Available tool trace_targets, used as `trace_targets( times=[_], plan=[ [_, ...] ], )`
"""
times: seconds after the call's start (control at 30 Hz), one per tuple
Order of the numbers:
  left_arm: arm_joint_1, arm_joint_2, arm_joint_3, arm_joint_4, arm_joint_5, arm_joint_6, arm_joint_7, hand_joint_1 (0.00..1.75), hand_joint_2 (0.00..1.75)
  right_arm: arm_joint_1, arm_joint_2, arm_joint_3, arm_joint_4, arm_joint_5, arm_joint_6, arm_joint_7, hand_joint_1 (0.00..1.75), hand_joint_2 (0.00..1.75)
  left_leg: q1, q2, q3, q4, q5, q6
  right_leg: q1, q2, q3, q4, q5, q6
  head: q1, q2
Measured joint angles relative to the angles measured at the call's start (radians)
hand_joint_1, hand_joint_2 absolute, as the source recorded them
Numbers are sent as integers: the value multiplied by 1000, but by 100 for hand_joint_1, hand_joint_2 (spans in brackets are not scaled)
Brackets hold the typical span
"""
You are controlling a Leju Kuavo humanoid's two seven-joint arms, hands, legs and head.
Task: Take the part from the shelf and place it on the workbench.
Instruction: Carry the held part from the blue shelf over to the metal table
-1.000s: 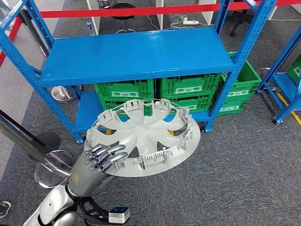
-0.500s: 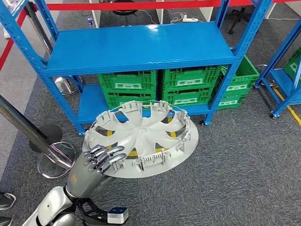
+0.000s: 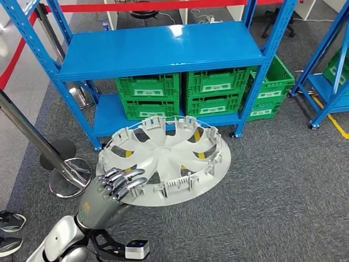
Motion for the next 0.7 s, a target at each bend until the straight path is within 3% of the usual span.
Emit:
trace_targets(
  times=[0.07,0.13,0.17,0.2,0.23,0.3,0.37,0.4,0.5,0.57,0.63,0.67,0.7],
  plan=[
    [1,1,0,0,0,0,0,175,175,2,1,0,1,0,0,0,0,175,4,-3,-20,64,-85,-12,-3,-5,-21,-1,23,-16,-3,0],
    [1,1,0,0,0,0,0,175,175,2,1,0,0,0,-1,0,0,175,8,-3,-41,192,-185,-20,-2,-5,-45,2,46,-21,-7,0],
    [2,2,0,0,0,0,0,175,175,2,1,0,0,0,-1,0,0,175,9,-3,-44,248,-204,-22,-1,-5,-58,6,57,-21,-8,0],
    [2,2,0,0,0,0,0,175,175,2,1,0,0,0,-1,0,0,175,10,-3,-36,277,-199,-23,-1,-5,-74,10,66,-20,-8,0],
    [2,2,0,0,0,0,0,175,175,2,1,0,0,0,-1,0,0,175,10,-3,-12,271,-176,-22,-1,-5,-90,17,73,-19,-8,0],
    [1,2,0,0,0,0,0,175,175,2,2,0,0,0,0,0,0,175,9,-4,78,162,-132,-14,-1,-5,-116,31,83,-14,-8,0],
    [0,2,1,0,0,0,0,175,175,2,3,0,0,0,0,0,0,175,5,-4,167,26,-134,-1,1,-3,-133,42,93,-6,-7,0],
    [0,3,1,0,0,0,0,175,175,2,3,0,0,0,0,0,0,175,3,-5,188,-13,-143,4,2,-3,-139,44,100,0,-7,0],
    [-1,3,2,0,0,0,0,175,175,3,3,0,0,0,0,0,0,175,3,-2,183,-36,-134,21,0,-2,-153,49,105,19,-7,0],
    [-1,3,2,0,0,0,0,175,175,4,3,0,0,0,0,0,0,175,7,2,167,-40,-115,35,-2,0,-181,110,45,29,-4,0],
    [-1,3,2,0,0,0,0,175,175,4,4,0,0,0,0,0,0,175,6,3,144,-37,-99,40,-3,1,-226,239,-41,35,-2,0],
    [0,3,2,0,0,0,0,175,175,4,4,0,0,0,0,0,0,175,5,3,132,-35,-91,39,-3,1,-242,300,-64,38,-3,0],
    [0,3,2,0,0,0,0,175,175,5,4,0,0,0,0,0,0,175,5,3,121,-34,-83,38,-4,1,-244,332,-64,40,-3,0]
  ],
)
